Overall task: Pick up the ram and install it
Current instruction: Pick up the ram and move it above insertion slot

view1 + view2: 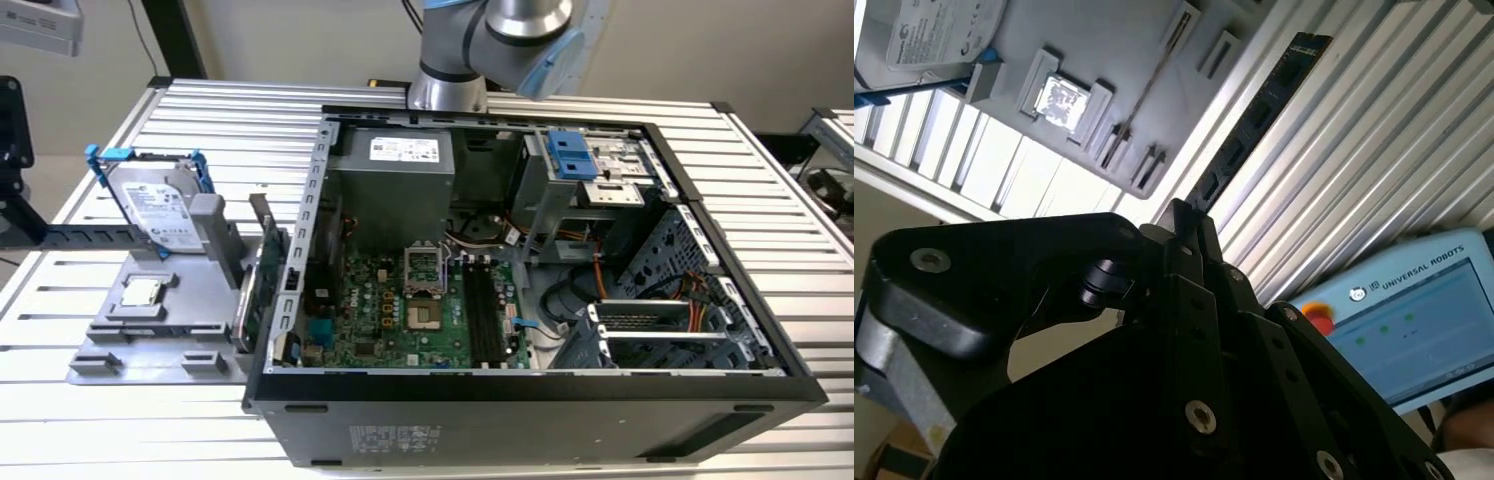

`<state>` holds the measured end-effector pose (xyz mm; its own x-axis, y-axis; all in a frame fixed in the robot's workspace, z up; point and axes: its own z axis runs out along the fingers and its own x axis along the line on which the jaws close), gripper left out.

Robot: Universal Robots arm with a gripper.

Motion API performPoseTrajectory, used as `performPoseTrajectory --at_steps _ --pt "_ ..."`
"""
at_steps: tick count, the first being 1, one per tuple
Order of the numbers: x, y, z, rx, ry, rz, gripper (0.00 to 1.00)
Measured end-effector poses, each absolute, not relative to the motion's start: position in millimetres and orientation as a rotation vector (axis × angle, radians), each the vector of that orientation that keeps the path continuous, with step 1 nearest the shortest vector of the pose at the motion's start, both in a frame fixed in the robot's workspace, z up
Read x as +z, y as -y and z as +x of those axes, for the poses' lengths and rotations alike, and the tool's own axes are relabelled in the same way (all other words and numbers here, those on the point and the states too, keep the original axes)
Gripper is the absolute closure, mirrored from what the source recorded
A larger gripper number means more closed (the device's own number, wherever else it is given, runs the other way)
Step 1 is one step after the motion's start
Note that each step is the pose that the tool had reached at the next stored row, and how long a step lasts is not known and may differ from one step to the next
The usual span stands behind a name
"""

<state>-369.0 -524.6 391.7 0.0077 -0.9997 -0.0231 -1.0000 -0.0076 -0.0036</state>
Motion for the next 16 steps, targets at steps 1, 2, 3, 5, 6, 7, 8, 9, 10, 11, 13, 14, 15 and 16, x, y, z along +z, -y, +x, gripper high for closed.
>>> performPoseTrajectory --at_steps 1,2,3,5,6,7,8,9,10,11,13,14,15,16 --pt "391.7 524.6 -368.0 0.022 -2.2 -2.217 1.0" --pt "391.7 524.6 -367.1 0.022 -2.2 -2.216 1.0" --pt "391.7 524.6 -366.0 0.022 -2.2 -2.217 1.0" --pt "391.7 524.6 -363.7 0.022 -2.2 -2.217 1.0" --pt "391.7 524.6 -362.4 0.022 -2.2 -2.216 1.0" --pt "391.7 524.6 -361.3 0.022 -2.2 -2.216 1.0" --pt "391.7 524.6 -360.2 0.022 -2.2 -2.217 1.0" --pt "391.7 524.6 -359.1 0.022 -2.2 -2.216 1.0" --pt "391.7 524.6 -358.2 0.022 -2.2 -2.217 1.0" --pt "391.7 524.6 -357.1 0.022 -2.2 -2.217 1.0" --pt "391.7 524.6 -355.6 0.022 -2.2 -2.216 1.0" --pt "391.7 524.6 -354.8 0.022 -2.2 -2.216 1.0" --pt "391.7 524.6 -354.0 0.022 -2.2 -2.216 1.0" --pt "391.7 524.6 -353.2 0.022 -2.2 -2.216 1.0"
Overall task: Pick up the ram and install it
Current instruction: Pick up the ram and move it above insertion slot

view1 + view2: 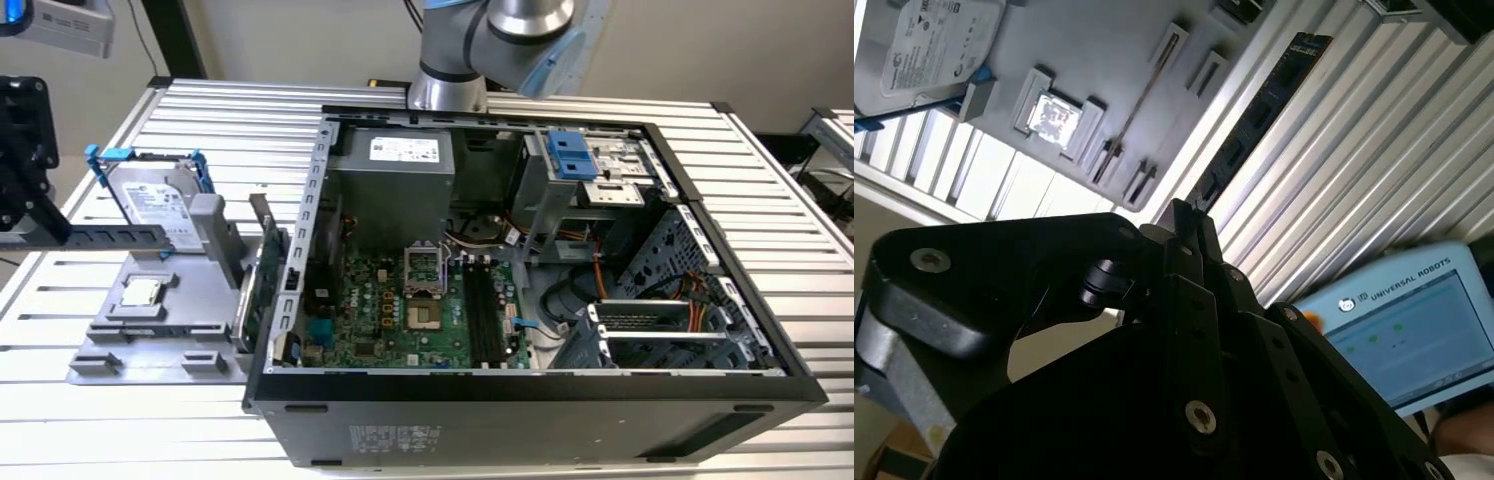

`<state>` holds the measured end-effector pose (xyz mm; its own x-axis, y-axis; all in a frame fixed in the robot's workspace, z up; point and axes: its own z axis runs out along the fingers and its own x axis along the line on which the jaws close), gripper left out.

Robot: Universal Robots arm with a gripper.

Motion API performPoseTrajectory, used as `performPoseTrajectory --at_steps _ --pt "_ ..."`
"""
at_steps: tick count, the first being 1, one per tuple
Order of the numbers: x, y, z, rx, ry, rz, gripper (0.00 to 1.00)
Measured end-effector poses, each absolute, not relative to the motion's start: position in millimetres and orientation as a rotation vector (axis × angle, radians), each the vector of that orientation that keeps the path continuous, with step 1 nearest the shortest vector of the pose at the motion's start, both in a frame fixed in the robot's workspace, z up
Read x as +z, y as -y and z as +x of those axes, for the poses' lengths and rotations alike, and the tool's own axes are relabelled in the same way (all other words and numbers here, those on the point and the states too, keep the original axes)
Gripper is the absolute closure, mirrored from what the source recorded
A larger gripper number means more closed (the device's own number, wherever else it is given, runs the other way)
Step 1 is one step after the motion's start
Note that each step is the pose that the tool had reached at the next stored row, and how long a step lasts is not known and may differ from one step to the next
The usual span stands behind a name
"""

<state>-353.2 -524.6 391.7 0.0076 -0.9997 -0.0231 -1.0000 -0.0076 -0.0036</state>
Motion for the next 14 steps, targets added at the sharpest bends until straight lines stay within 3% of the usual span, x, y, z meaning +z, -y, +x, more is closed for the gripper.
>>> performPoseTrajectory --at_steps 14 --pt "391.7 524.6 -337.5 0.022 -2.2 -2.217 1.0"
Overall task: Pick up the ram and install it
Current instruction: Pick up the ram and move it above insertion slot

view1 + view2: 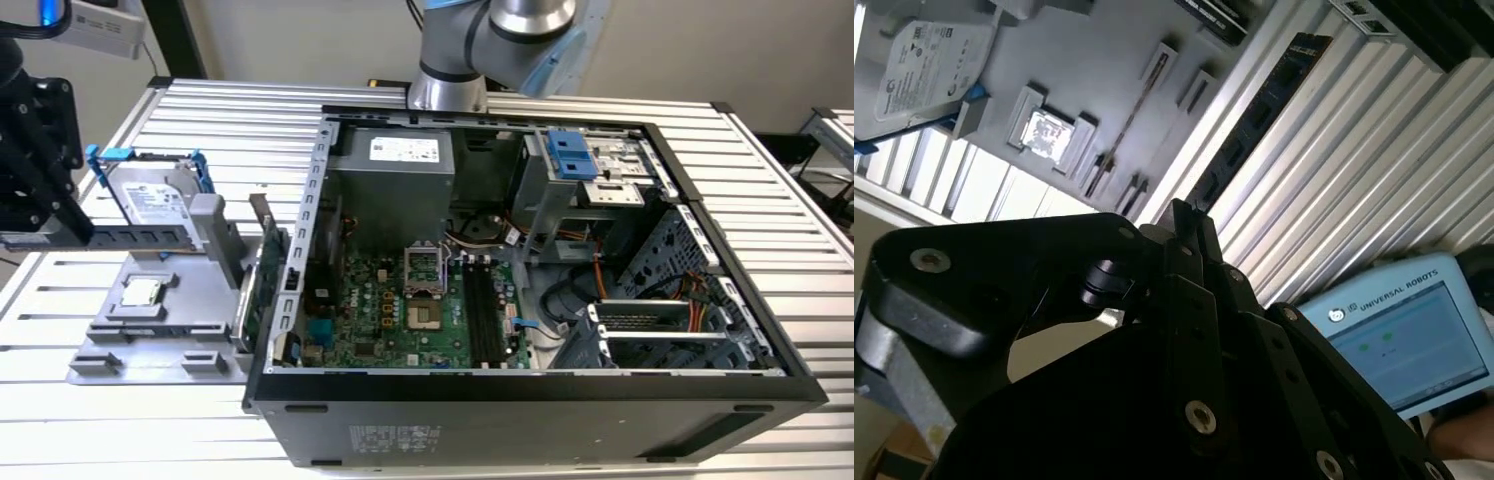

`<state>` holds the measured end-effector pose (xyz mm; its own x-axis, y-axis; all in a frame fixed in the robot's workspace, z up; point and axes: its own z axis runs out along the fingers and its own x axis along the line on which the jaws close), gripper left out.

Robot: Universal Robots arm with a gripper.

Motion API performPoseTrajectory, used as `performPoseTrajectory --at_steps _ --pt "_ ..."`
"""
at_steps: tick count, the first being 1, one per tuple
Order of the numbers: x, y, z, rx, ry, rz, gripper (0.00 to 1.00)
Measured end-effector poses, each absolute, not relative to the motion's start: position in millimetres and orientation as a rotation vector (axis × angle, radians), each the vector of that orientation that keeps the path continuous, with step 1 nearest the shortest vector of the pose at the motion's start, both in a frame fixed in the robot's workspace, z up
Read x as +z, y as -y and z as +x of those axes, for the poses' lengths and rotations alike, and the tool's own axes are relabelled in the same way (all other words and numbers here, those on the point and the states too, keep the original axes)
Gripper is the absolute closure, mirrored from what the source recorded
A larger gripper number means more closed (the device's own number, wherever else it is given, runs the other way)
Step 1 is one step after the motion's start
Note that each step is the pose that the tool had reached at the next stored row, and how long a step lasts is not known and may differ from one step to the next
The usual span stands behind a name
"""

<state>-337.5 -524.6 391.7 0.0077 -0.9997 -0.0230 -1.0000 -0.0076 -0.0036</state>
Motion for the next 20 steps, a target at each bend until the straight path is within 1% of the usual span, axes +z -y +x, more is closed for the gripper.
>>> performPoseTrajectory --at_steps 7,20 --pt "396.9 524.6 -335.6 0.022 -2.2 -2.216 1.0" --pt "397.1 524.6 -320.8 0.022 -2.2 -2.216 1.0"
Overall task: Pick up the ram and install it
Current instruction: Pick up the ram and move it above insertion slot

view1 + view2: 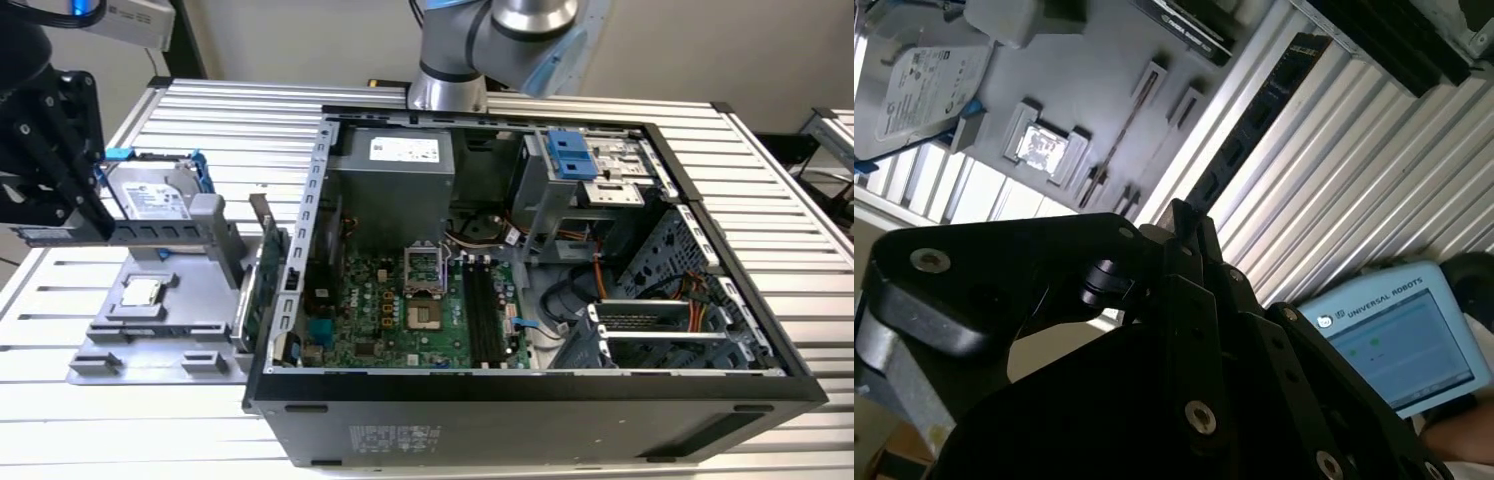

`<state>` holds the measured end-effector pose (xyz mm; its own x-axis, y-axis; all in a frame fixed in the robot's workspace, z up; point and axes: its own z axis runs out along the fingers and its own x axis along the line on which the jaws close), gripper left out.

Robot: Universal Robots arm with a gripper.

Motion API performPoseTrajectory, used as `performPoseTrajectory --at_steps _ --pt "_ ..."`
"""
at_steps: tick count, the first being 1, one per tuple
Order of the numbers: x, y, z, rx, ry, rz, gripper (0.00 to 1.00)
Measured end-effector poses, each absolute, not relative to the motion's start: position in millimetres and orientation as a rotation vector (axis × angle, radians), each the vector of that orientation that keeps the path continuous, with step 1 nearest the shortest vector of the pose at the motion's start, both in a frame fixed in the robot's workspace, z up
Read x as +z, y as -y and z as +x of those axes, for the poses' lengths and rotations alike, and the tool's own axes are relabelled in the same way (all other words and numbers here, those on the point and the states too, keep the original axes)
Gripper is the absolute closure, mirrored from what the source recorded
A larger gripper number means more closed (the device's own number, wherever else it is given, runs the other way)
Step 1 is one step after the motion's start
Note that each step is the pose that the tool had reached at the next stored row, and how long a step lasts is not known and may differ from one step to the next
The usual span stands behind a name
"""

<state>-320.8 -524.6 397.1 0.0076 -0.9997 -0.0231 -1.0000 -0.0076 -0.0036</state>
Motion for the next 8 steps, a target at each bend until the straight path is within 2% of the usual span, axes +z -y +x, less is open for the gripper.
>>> performPoseTrajectory --at_steps 8 --pt "397.1 524.6 -305.9 0.022 -2.2 -2.216 1.0"
